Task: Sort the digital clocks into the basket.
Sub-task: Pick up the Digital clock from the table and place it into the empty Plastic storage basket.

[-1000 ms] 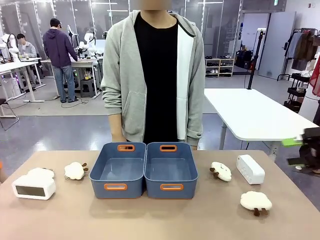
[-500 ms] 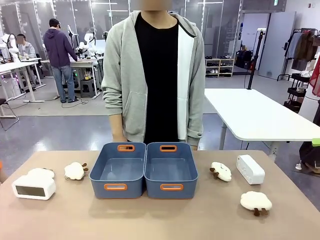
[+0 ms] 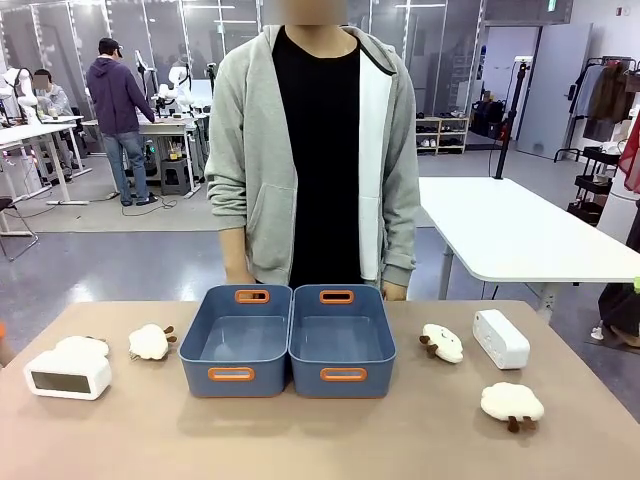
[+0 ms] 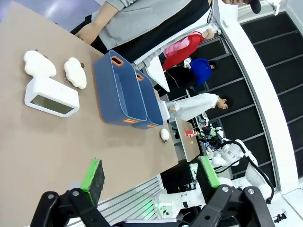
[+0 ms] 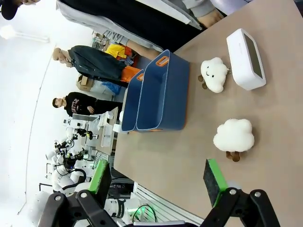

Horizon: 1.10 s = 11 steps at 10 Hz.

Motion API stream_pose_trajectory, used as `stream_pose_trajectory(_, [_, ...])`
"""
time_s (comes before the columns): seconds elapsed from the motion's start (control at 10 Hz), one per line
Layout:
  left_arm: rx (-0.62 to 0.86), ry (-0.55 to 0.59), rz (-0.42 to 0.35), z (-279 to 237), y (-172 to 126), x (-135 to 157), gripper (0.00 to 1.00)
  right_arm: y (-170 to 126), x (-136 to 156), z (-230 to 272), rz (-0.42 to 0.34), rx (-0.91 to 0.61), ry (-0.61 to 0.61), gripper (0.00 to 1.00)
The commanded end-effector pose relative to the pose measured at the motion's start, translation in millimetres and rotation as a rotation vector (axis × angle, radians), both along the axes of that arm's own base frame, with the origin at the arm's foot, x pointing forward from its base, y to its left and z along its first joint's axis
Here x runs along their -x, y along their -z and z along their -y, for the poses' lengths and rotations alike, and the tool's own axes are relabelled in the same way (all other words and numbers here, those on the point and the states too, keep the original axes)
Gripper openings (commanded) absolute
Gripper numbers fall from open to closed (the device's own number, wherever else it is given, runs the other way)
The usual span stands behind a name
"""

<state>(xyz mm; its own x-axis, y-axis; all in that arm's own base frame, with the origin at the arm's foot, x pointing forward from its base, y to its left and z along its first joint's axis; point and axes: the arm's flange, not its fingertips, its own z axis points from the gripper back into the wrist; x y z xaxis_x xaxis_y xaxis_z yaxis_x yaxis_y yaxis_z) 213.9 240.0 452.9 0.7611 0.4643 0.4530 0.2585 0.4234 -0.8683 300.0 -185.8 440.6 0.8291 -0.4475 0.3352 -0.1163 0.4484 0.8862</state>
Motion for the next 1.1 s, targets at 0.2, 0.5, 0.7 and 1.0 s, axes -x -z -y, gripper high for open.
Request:
stream_pose_trajectory(0.2, [0.009,0.005,0.028,-2.2,-1.3,0.1,1.00,-2.0,0.5,-0.2,0.015,0.008,-0.011,1.00])
stream_pose_trajectory(0.5, [0.009,0.005,0.028,-2.2,-1.3,0.1,1.00,-2.0,0.5,-0.2,0.015,0.008,-0.011,1.00])
stream_pose_trajectory(0.7, [0.009,0.005,0.028,-2.2,-1.3,0.1,1.00,-2.0,0.5,-0.2,0.015,0.008,-0.011,1.00])
stream_pose_trajectory(1.0, [0.009,0.005,0.028,-2.2,-1.3,0.1,1.00,-2.0,0.5,-0.2,0.015,0.008,-0.011,1.00])
